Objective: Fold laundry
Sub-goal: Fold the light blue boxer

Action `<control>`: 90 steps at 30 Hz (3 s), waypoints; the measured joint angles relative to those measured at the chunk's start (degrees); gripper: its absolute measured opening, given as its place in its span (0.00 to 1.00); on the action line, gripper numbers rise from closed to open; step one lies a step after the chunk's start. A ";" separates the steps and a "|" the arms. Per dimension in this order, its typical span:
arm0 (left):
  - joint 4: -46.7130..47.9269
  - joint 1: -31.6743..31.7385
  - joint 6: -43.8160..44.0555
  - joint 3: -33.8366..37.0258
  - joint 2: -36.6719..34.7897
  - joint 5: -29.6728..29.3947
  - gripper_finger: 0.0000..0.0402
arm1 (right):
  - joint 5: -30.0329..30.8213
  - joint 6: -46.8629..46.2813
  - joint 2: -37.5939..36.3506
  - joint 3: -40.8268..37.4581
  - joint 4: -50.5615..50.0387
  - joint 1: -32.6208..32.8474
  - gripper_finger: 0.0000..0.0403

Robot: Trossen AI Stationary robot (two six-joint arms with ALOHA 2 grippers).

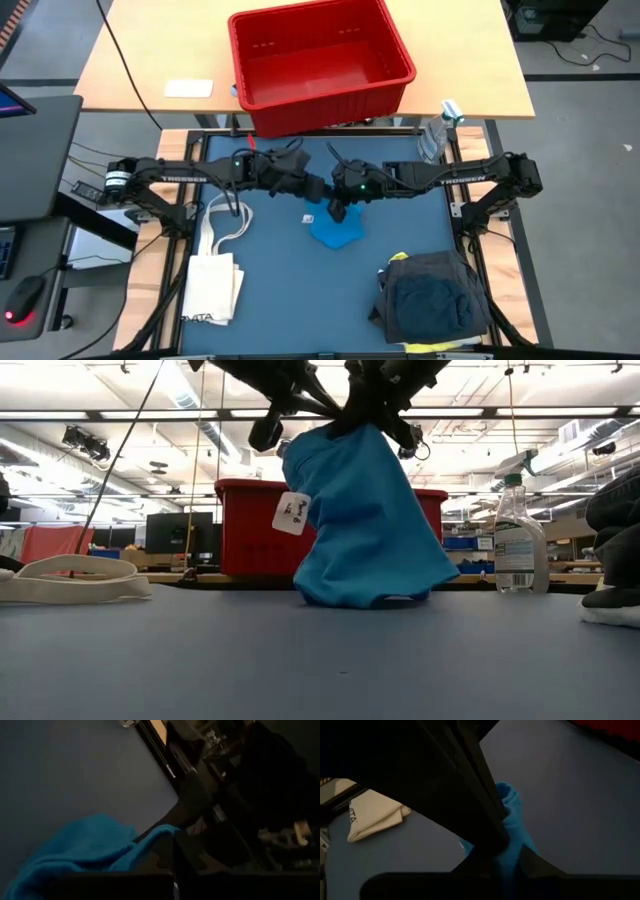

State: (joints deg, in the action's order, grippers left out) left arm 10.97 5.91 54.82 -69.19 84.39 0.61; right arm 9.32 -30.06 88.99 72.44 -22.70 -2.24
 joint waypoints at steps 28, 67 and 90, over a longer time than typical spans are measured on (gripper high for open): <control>0.15 9.29 -41.97 0.24 -8.06 -0.20 0.92 | 1.99 6.27 -13.39 -0.02 8.71 -6.28 0.05; -15.56 -8.11 -25.45 26.26 -7.40 12.10 0.11 | -7.87 -19.32 3.94 -21.76 32.60 14.14 0.05; -4.59 -5.73 -4.40 31.49 -3.00 -2.40 0.23 | -24.76 -26.11 16.72 -21.73 37.33 -2.48 0.36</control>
State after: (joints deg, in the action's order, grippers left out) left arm 6.38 0.18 50.42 -37.70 81.39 -1.79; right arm -15.44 -56.18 105.71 50.72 14.63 -4.72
